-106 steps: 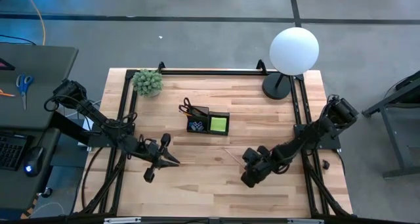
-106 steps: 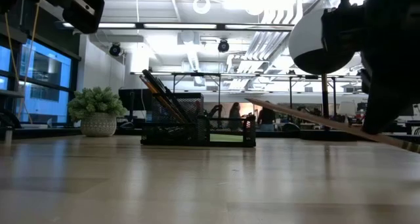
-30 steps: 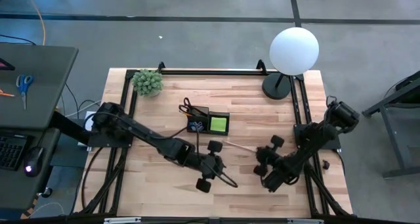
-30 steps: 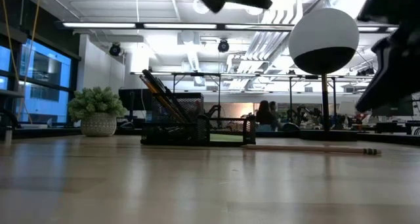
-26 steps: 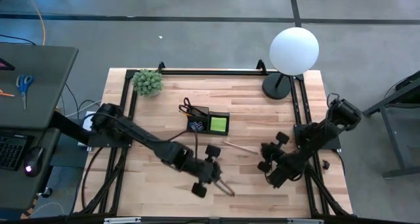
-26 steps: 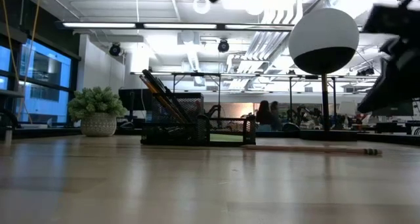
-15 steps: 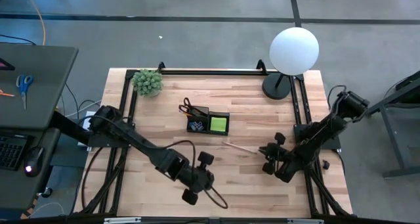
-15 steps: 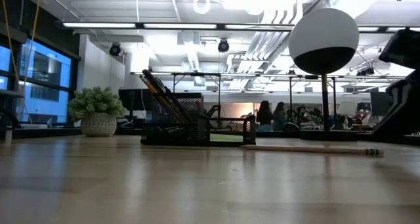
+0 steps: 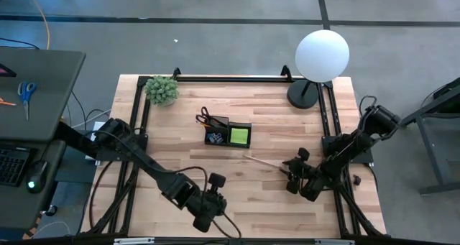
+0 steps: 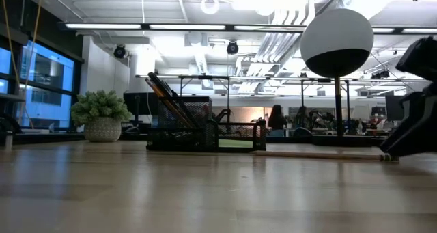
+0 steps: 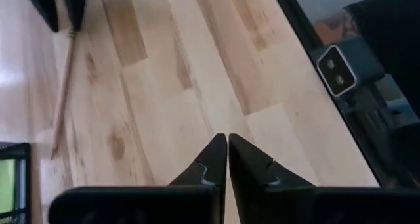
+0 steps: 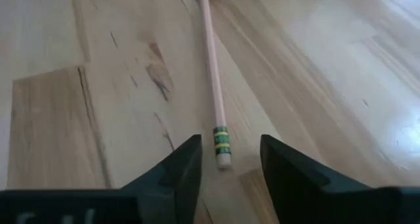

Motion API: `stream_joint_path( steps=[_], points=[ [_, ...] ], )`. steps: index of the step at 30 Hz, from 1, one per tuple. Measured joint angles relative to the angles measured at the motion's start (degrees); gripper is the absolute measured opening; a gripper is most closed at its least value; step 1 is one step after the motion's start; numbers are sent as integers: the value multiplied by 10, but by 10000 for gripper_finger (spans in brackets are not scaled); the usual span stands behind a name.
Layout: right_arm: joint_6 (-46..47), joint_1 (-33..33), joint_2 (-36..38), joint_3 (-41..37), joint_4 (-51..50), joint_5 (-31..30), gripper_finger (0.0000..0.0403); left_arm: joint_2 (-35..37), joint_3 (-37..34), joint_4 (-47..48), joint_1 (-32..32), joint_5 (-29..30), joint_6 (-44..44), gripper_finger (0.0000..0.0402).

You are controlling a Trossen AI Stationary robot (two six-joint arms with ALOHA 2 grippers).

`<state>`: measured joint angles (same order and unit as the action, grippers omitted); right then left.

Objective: Pick and place office supplies into organizer
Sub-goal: Put the pink pencil into the organizer bin

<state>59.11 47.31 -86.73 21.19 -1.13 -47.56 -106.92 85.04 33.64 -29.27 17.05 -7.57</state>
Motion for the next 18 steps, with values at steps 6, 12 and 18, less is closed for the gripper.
stream_joint_path(
  steps=[6,12,18],
  points=[
    [38,1,-60,2,28,-20,141,0,-32,-42,-24,21,-20,3],
    [2,9,-101,2,98,-43,91,0,-70,-73,-43,21,-49,2],
    [9,33,-103,3,101,-43,14,0,-75,-82,-50,42,-63,3]
  ],
)
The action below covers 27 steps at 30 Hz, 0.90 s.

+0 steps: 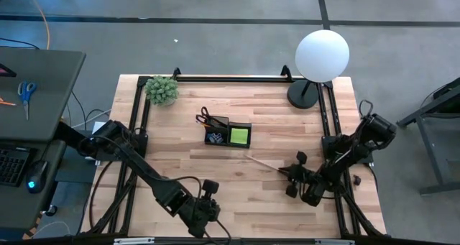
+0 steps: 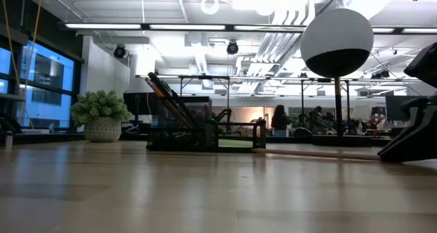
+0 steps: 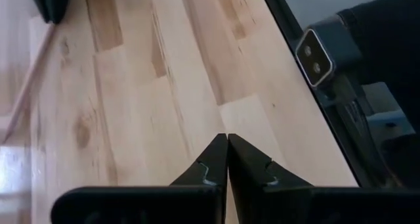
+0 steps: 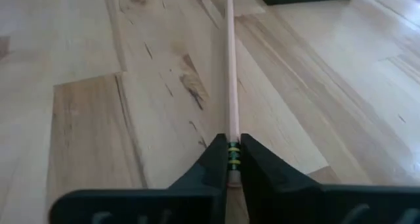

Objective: Pick and place office supplies into organizer
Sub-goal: Put the pink pencil into the organizer bin

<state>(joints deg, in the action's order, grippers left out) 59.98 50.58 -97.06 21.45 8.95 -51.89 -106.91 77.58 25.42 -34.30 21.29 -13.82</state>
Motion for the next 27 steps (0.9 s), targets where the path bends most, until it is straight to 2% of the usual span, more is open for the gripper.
stream_joint_path(
  steps=[6,9,13,16,21,27],
  points=[
    [25,12,0,0,5,-1,28,0,0,-1,1,23,0,2],
    [31,9,9,8,-1,10,18,0,0,-1,2,40,15,2],
    [43,-18,25,43,0,71,10,0,0,-14,2,128,74,2],
    [11,-45,29,93,-11,129,17,-6,-1,-40,7,161,120,3],
    [-49,-83,29,218,-144,163,6,-8,-1,-72,22,160,147,8],
    [-83,-109,29,365,-329,151,13,-10,-1,-58,20,179,149,64]
  ],
)
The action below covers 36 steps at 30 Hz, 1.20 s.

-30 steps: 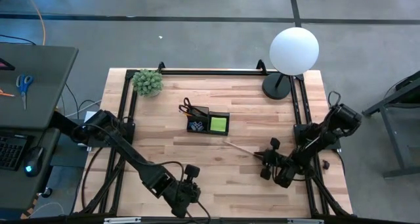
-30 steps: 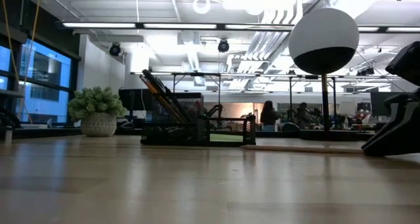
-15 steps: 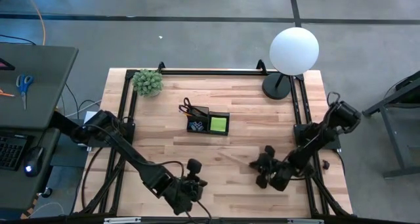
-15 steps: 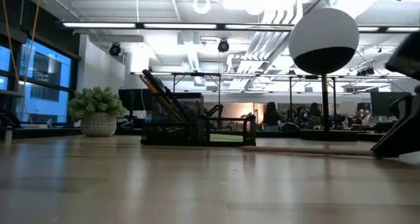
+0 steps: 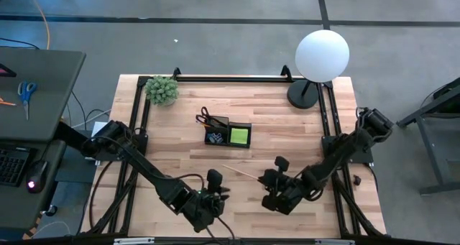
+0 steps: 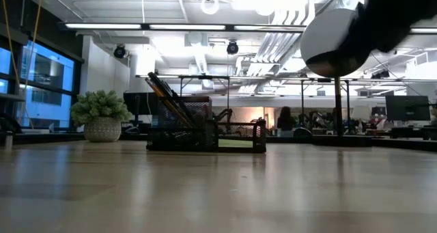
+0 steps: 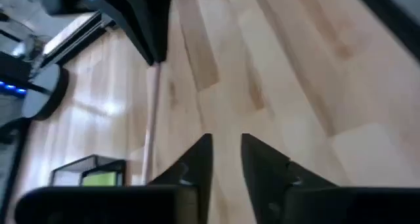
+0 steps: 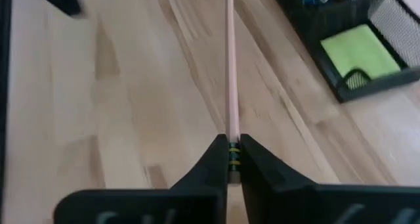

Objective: Pick and place office supplies into organizer
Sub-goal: Put the pink pencil into the organizer bin

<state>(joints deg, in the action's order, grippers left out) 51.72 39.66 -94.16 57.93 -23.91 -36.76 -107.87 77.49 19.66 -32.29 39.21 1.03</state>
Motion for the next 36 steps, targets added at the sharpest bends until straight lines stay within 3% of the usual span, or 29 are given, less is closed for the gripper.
stream_joint_path(
  steps=[9,18,26,36],
  points=[
    [-6,-22,1,83,-47,16,9,0,0,32,1,123,68,183],
    [-23,-26,1,84,-20,19,6,-10,0,31,53,107,122,254],
    [-27,-26,1,84,-21,26,12,-14,1,9,89,65,88,242],
    [-25,-26,1,84,-24,26,13,-14,1,11,90,35,64,153]
  ],
)
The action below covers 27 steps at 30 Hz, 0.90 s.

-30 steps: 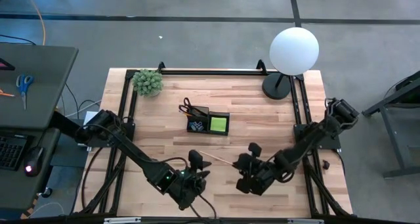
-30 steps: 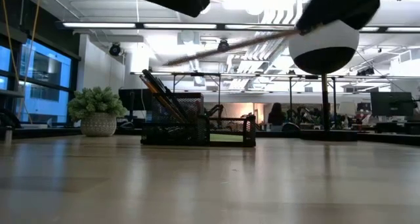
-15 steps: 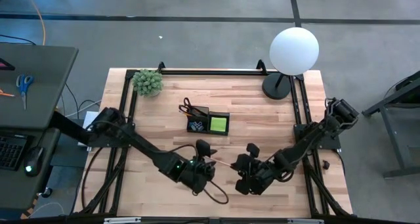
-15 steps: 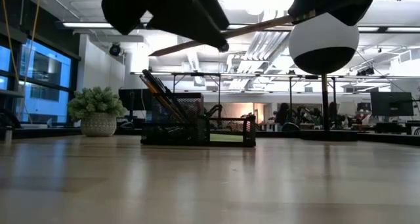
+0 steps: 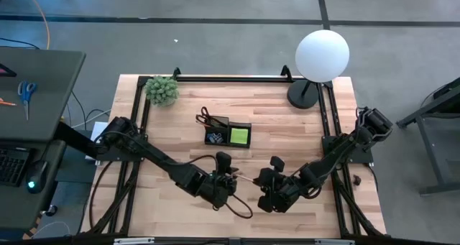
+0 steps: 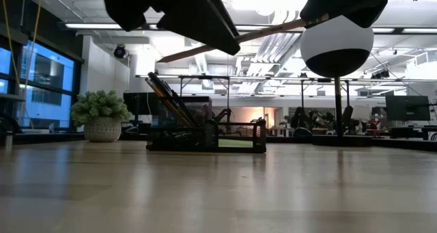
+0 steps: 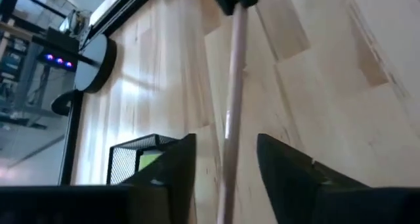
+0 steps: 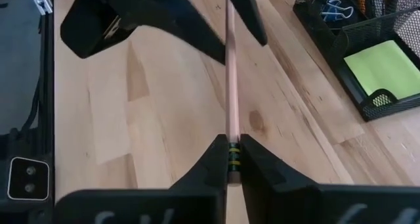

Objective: Pick and place office supplies into organizer
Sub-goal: Put the pink pencil into the organizer bin

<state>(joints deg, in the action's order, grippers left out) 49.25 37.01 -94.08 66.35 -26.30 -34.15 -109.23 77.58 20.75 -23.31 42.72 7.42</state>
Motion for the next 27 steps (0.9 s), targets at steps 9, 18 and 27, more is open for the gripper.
stream_joint_path(
  steps=[9,18,27],
  points=[
    [2,0,1,0,-4,5,8,0,0,5,0,-10,-18,16],
    [-2,0,1,0,-4,6,27,0,0,2,1,-32,-33,7],
    [-30,0,1,0,-8,5,36,0,0,9,0,-50,-63,3]
  ],
)
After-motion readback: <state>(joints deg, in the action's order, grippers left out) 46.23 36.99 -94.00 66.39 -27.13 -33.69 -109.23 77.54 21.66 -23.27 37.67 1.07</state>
